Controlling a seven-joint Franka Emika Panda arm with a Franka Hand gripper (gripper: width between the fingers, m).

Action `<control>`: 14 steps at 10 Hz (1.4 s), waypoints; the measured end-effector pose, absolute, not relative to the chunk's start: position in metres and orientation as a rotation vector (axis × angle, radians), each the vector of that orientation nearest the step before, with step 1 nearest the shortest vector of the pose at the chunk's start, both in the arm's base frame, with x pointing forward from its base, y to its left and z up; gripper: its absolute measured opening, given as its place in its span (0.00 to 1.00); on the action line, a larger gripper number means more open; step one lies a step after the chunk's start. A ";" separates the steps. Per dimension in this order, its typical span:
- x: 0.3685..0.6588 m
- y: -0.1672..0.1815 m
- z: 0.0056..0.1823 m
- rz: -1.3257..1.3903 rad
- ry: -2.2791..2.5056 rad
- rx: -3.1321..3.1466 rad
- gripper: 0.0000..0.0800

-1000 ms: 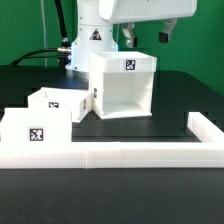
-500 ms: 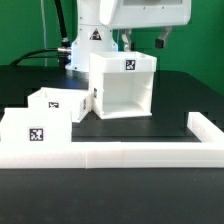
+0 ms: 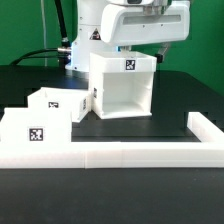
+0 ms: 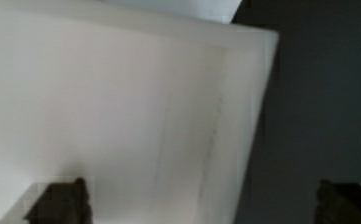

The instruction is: Assemble drawer

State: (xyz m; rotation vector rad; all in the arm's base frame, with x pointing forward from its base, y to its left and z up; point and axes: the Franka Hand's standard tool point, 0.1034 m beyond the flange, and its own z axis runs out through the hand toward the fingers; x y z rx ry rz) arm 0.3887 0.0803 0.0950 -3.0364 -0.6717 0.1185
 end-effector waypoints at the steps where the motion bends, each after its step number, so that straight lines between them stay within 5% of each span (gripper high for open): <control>1: 0.390 0.079 0.095 0.111 -0.667 -3.038 0.60; 2: 0.390 0.079 0.095 0.112 -0.667 -3.037 0.43; 3: 0.390 0.079 0.094 0.113 -0.668 -3.037 0.43; 5: 0.390 0.079 0.094 0.114 -0.667 -3.037 0.07; 12: 0.393 0.080 0.094 0.114 -0.646 -3.041 0.05; 14: 0.423 0.085 0.094 0.081 -0.543 -3.055 0.05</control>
Offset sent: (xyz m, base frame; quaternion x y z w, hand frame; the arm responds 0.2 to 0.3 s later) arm 0.0000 0.0000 0.0000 0.0000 0.0000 0.0000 1.0000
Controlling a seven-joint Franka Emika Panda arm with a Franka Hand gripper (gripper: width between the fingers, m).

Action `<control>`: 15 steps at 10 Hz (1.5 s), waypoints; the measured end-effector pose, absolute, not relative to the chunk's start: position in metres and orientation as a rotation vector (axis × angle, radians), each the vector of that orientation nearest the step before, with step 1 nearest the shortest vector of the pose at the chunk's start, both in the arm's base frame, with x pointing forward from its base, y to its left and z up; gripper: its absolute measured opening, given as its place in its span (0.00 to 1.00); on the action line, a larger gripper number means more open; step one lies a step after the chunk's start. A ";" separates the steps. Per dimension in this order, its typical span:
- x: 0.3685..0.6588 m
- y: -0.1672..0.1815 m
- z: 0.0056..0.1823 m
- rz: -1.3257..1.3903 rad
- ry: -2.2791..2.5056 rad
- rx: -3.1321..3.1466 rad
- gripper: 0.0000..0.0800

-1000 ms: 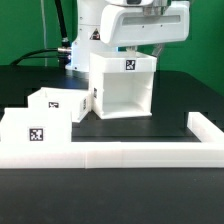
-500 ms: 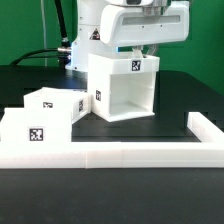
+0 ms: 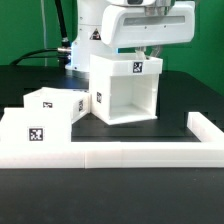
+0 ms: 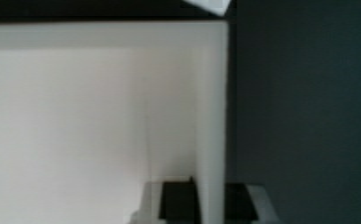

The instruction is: Assemble drawer

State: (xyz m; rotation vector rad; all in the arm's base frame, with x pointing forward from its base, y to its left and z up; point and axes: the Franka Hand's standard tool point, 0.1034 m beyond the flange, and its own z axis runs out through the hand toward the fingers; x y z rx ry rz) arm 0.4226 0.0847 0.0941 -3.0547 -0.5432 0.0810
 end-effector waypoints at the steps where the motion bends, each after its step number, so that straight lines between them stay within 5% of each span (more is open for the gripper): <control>1: 0.435 0.087 0.094 0.065 -0.495 -3.062 0.05; 15: 0.599 0.101 0.098 -0.200 -0.041 -3.033 0.05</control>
Offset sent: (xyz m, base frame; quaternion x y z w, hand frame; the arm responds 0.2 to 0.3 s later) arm 0.0468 -0.0021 -0.0146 -0.0153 0.0062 0.0785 0.9968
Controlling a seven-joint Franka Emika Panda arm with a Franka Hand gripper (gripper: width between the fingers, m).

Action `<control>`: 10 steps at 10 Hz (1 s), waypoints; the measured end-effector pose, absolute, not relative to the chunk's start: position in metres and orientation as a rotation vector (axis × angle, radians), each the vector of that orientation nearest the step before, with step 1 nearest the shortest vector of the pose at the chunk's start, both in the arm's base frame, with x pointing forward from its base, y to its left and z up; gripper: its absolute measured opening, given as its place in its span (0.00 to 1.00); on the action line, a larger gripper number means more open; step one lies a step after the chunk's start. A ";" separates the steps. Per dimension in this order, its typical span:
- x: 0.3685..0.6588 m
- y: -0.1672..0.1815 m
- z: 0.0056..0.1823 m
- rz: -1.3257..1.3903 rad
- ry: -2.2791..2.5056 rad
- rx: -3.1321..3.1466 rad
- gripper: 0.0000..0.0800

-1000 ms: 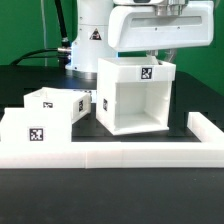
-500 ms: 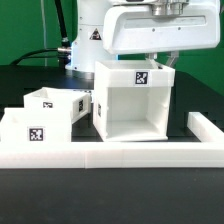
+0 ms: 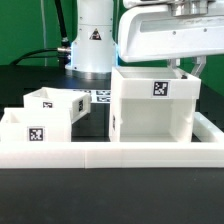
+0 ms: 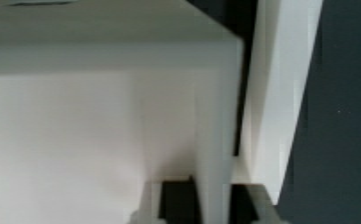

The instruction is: Assemble drawer

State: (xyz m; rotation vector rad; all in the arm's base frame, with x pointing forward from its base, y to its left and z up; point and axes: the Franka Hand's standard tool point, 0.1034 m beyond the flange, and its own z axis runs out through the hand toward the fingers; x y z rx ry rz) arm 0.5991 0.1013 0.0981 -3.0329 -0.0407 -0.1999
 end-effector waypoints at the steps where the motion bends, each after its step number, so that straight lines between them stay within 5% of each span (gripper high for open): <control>1: 0.600 0.101 0.099 -0.203 -0.036 -3.032 0.05; 10: 0.602 0.105 0.103 -0.232 0.584 -2.931 0.05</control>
Offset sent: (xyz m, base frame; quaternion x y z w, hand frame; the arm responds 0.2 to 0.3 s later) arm 0.0000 0.0000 0.0000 0.0000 0.0000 0.1938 0.9810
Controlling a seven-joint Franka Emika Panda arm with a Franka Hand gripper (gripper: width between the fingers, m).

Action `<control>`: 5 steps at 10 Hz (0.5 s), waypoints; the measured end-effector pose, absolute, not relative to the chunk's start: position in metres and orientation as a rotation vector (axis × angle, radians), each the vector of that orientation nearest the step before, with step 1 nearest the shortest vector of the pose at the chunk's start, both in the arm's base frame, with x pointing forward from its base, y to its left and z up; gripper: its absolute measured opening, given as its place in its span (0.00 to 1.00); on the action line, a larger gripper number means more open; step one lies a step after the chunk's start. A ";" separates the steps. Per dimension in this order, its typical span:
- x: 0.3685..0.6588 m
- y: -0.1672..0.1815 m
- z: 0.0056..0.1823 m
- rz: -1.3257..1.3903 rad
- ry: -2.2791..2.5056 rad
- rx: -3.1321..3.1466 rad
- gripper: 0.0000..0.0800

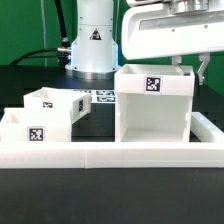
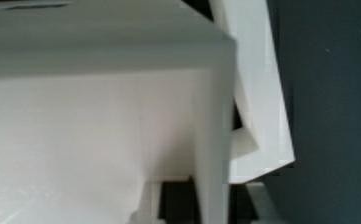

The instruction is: Assemble drawer

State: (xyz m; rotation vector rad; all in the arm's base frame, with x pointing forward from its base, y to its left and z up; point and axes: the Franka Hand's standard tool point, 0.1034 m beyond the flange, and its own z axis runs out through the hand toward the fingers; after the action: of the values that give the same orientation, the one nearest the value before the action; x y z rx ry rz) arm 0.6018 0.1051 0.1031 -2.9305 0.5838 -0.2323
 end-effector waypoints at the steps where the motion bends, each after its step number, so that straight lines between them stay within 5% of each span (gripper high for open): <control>1: 0.604 0.102 0.104 -0.245 0.626 -2.921 0.05; 5: 0.607 0.101 0.107 -0.242 0.872 -2.826 0.05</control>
Offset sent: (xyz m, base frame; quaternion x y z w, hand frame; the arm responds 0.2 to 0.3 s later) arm -0.0037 -0.0177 -0.0028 -0.0218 0.0089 0.1471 0.9888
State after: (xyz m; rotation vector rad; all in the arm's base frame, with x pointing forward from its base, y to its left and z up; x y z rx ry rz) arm 0.6069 0.1013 0.1071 -2.8263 0.8720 -0.2417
